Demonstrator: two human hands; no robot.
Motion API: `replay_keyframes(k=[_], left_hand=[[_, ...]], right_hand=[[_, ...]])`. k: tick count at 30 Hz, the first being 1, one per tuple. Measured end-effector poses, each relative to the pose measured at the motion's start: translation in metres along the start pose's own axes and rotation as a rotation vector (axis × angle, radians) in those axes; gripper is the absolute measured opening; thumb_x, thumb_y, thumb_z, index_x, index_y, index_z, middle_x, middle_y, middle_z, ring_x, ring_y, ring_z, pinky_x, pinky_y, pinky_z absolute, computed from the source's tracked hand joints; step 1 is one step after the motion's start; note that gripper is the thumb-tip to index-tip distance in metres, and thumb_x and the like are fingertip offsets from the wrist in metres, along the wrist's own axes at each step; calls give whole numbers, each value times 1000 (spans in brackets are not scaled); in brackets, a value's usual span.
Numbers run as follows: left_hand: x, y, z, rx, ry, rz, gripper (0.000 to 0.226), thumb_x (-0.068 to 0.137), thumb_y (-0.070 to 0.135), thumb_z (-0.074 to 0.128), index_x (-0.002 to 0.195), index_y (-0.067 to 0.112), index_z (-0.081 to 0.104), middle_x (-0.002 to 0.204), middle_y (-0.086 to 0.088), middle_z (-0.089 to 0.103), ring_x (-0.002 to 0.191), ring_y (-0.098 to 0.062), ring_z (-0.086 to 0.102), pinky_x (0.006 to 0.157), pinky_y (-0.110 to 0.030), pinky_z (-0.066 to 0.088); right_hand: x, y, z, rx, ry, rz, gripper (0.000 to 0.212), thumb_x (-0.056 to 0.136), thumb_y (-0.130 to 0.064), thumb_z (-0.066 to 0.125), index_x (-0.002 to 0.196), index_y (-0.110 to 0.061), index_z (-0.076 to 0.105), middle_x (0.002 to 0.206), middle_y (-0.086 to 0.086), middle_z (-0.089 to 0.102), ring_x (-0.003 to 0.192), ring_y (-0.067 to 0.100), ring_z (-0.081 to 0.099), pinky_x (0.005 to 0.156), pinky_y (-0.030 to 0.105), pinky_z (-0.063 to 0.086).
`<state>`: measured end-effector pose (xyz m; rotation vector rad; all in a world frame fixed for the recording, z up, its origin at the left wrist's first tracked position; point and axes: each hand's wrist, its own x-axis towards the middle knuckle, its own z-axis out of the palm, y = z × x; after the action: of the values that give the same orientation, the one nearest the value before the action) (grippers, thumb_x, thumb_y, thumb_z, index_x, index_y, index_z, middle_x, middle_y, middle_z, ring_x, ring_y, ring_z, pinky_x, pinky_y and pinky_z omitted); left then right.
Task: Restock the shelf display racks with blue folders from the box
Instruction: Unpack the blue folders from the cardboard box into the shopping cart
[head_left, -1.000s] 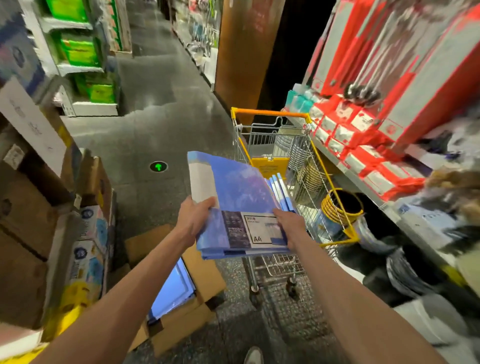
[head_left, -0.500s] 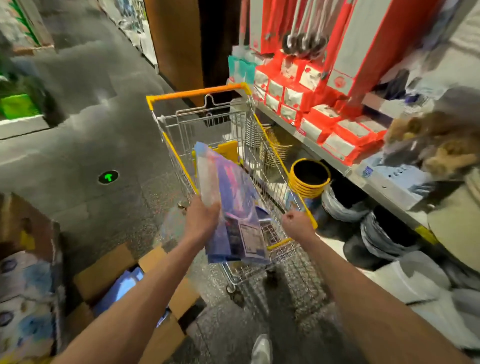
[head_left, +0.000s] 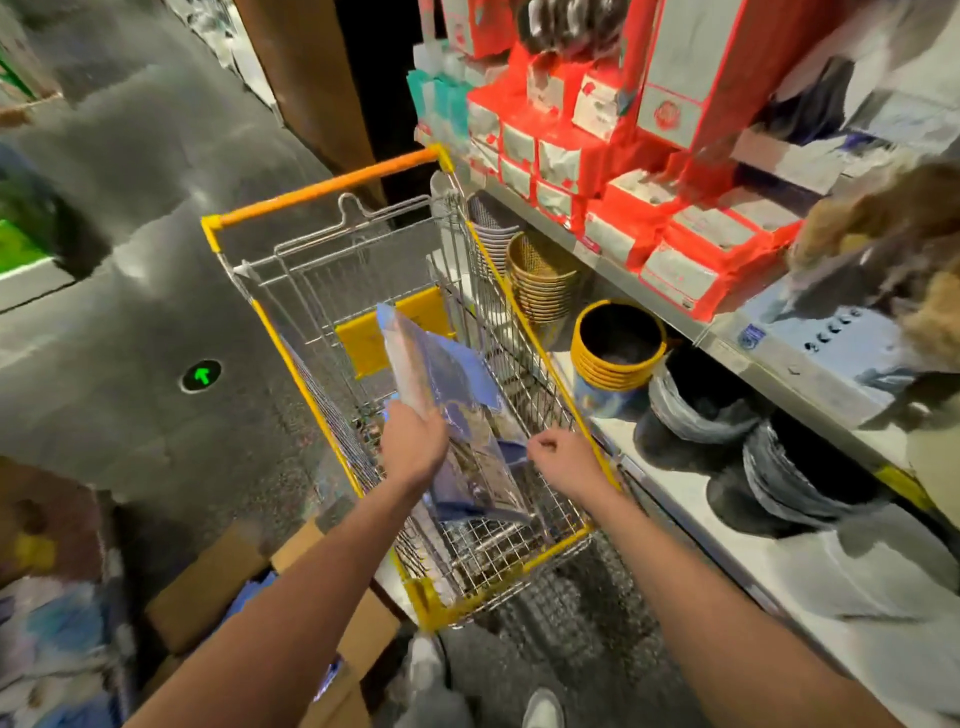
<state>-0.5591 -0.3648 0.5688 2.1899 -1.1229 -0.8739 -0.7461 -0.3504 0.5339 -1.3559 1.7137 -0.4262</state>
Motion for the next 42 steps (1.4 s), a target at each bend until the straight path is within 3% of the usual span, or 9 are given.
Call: replay_keyframes(k=[6, 10, 16, 22, 26, 30, 35, 39, 42], left_hand=[[72, 22, 41, 52, -46, -68, 40, 103, 13, 46, 136, -9, 38, 126, -22, 59, 94, -29, 55, 64, -24, 37], [132, 21, 69, 77, -92, -54, 49, 104, 18, 46, 140, -13, 32, 123, -26, 62, 114, -42, 60, 80, -38, 40], [203, 13, 108, 82, -146, -75, 60, 102, 18, 47, 147, -14, 21, 114, -26, 67, 109, -44, 63, 90, -45, 46], [230, 11, 142, -17, -220, -142, 66, 106, 22, 43, 151, -13, 8, 102, -20, 66, 93, -34, 61, 69, -30, 34], [247, 13, 158, -13, -307, -175, 75, 105, 21, 44, 153, -11, -4, 123, -27, 62, 106, -39, 62, 75, -32, 34], [258, 10, 158, 40, -381, -175, 69, 97, 20, 56, 149, -4, 17, 134, -19, 53, 115, -38, 59, 88, -39, 44], [266, -3, 137, 19, -416, -6, 41, 97, 17, 58, 130, 4, 37, 86, 4, 51, 86, -26, 61, 68, -31, 38], [266, -16, 112, 52, -440, 136, 44, 101, 26, 52, 138, 6, 37, 121, -11, 61, 97, -29, 63, 82, -37, 49], [258, -22, 87, 33, -408, 175, 45, 102, 28, 53, 140, 7, 40, 127, -11, 62, 100, -28, 61, 85, -35, 46]], right_hand=[[54, -11, 3, 77, -3, 104, 25, 102, -35, 48, 90, -20, 63, 82, -1, 66, 60, 10, 49, 55, 23, 40], [97, -24, 19, 142, 36, 189, 49, 101, -47, 44, 99, -4, 67, 98, 16, 72, 87, 33, 67, 80, 47, 54], [148, -29, 40, 135, 78, 352, 59, 97, -55, 42, 96, -1, 66, 95, 21, 71, 88, 41, 67, 85, 55, 53], [164, -35, 40, 96, 74, 435, 42, 104, -38, 43, 105, -4, 67, 102, 18, 71, 89, 30, 68, 81, 43, 55], [174, -34, 42, 88, 88, 461, 39, 104, -47, 41, 100, -19, 68, 97, 5, 71, 87, 23, 67, 83, 43, 57], [180, -39, 44, 79, 75, 459, 41, 104, -46, 41, 98, -15, 67, 97, 6, 71, 90, 27, 67, 81, 43, 54], [181, -48, 50, 61, 38, 429, 43, 105, -43, 39, 102, -8, 65, 94, 7, 67, 81, 20, 61, 74, 37, 49], [179, -54, 56, 41, 55, 389, 45, 106, -34, 40, 85, -1, 63, 80, 9, 62, 70, 20, 53, 63, 31, 41], [174, -57, 61, 11, 33, 323, 41, 105, -33, 42, 100, -1, 67, 96, 18, 70, 83, 27, 61, 76, 38, 50]])
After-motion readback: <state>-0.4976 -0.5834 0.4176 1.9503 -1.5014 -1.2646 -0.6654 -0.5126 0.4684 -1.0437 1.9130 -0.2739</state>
